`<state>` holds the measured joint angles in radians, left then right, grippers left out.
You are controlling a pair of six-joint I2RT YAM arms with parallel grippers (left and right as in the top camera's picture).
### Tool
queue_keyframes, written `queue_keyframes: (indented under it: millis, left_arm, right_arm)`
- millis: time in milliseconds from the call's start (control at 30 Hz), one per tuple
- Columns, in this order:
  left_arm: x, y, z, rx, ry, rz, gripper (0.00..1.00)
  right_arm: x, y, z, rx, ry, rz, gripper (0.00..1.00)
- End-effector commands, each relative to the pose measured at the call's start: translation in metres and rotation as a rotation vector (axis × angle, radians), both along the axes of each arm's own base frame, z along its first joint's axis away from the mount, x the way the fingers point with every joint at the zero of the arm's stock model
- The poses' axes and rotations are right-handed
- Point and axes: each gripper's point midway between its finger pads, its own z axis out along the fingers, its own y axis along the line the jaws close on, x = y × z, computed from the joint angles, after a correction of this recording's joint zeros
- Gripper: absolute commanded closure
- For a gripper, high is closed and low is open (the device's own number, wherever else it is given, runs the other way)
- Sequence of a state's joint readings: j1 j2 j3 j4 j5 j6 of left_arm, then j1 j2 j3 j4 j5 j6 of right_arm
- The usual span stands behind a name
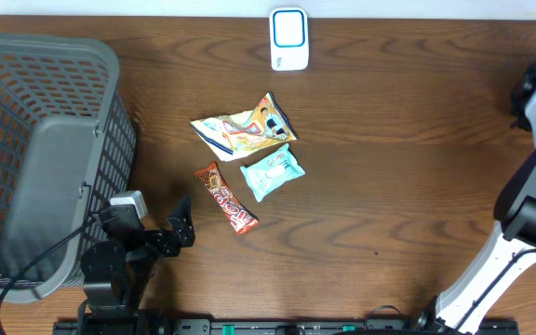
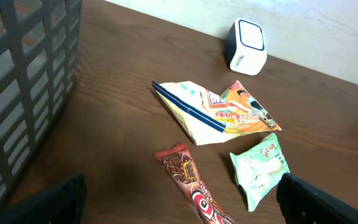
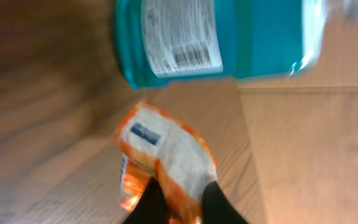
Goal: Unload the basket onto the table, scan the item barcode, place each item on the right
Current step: 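Carry the tissue pack right and set it on the table's right side, then move the right gripper back to the mint-green wipes pack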
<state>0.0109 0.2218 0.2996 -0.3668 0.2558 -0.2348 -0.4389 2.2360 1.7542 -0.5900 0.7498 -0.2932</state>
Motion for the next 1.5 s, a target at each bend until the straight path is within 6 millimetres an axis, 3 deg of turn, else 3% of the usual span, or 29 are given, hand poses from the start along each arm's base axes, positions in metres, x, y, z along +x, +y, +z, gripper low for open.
queue_keyframes:
  millis: [0,33,133,167,400,533,667,700,733,767,867,933,1100,1133,1233,1300,1367,1400,1433,1467]
  left_arm:
    - [0.0,0.001,-0.001,0.014,-0.002,0.0,0.02]
    - [0.0,0.001,-0.001,0.014,-0.002,0.0,0.02]
    - [0.0,0.001,-0.001,0.014,-0.002,0.0,0.02]
    - [0.0,0.001,-0.001,0.014,-0.002,0.0,0.02]
    - [0.0,0.001,-0.001,0.014,-0.002,0.0,0.02]
    - [0.0,0.001,-0.001,0.014,-0.002,0.0,0.02]
    - [0.0,0.001,-0.001,0.014,-0.002,0.0,0.02]
    - [0.0,0.001,-0.001,0.014,-0.002,0.0,0.02]
    - [0.0,0.001,-0.001,0.014,-0.002,0.0,0.02]
    - [0.0,0.001,-0.001,0.014,-0.002,0.0,0.02]
    - [0.0,0.001,-0.001,0.014,-0.002,0.0,0.02]
    - [0.0,0.001,-0.001,0.014,-0.002,0.0,0.02]
    - [0.0,0.001,-0.001,0.014,-0.002,0.0,0.02]
    - [0.0,0.001,-0.001,0.014,-0.002,0.0,0.02]
    - [0.0,0.001,-0.001,0.014,-0.002,0.0,0.02]
    - [0.0,0.001,-0.001,0.014,-0.002,0.0,0.02]
    - [0.0,0.001,-0.001,0.014,-0.002,0.0,0.02]
    - [0.0,0.001,-0.001,0.014,-0.002,0.0,0.02]
    - [0.0,0.001,-0.001,0.014,-0.002,0.0,0.02]
    - [0.0,0.001,-0.001,0.014,-0.002,0.0,0.02]
  right_arm:
    - [-0.009,-0.006,-0.01,0.018,-0.05,-0.074,0.71]
    - [-0.009,-0.006,-0.008,0.017,-0.061,-0.081,0.58]
    - [-0.003,0.0,0.0,0.011,-0.08,-0.069,0.08]
    - [0.001,0.004,0.006,0.006,-0.096,-0.062,0.01]
    - [0.04,0.053,0.072,-0.029,-0.276,0.029,0.01]
    - [0.039,0.057,0.09,-0.093,-0.208,0.084,0.1]
    - [0.018,0.041,0.084,-0.108,-0.157,0.024,0.23]
    - [0.013,0.036,0.082,-0.106,-0.155,0.005,0.31]
    - [0.0,0.023,0.08,-0.1,-0.159,-0.043,0.5]
    - [-0.005,0.016,0.079,-0.098,-0.173,-0.074,0.59]
    - [-0.012,0.007,0.072,-0.04,-0.204,-0.095,0.7]
    - [-0.005,0.012,0.065,0.029,-0.227,-0.061,0.69]
    - [0.034,0.062,0.051,0.269,-0.323,0.116,0.46]
    - [0.044,0.078,0.05,0.317,-0.34,0.161,0.38]
    - [0.07,0.131,0.056,0.445,-0.387,0.303,0.31]
    - [0.084,0.173,0.065,0.528,-0.415,0.406,0.29]
    - [0.096,0.228,0.074,0.634,-0.434,0.532,0.29]
    - [0.098,0.246,0.077,0.669,-0.437,0.562,0.29]
    - [0.099,0.28,0.079,0.738,-0.441,0.599,0.29]
    - [0.098,0.301,0.079,0.785,-0.438,0.602,0.3]
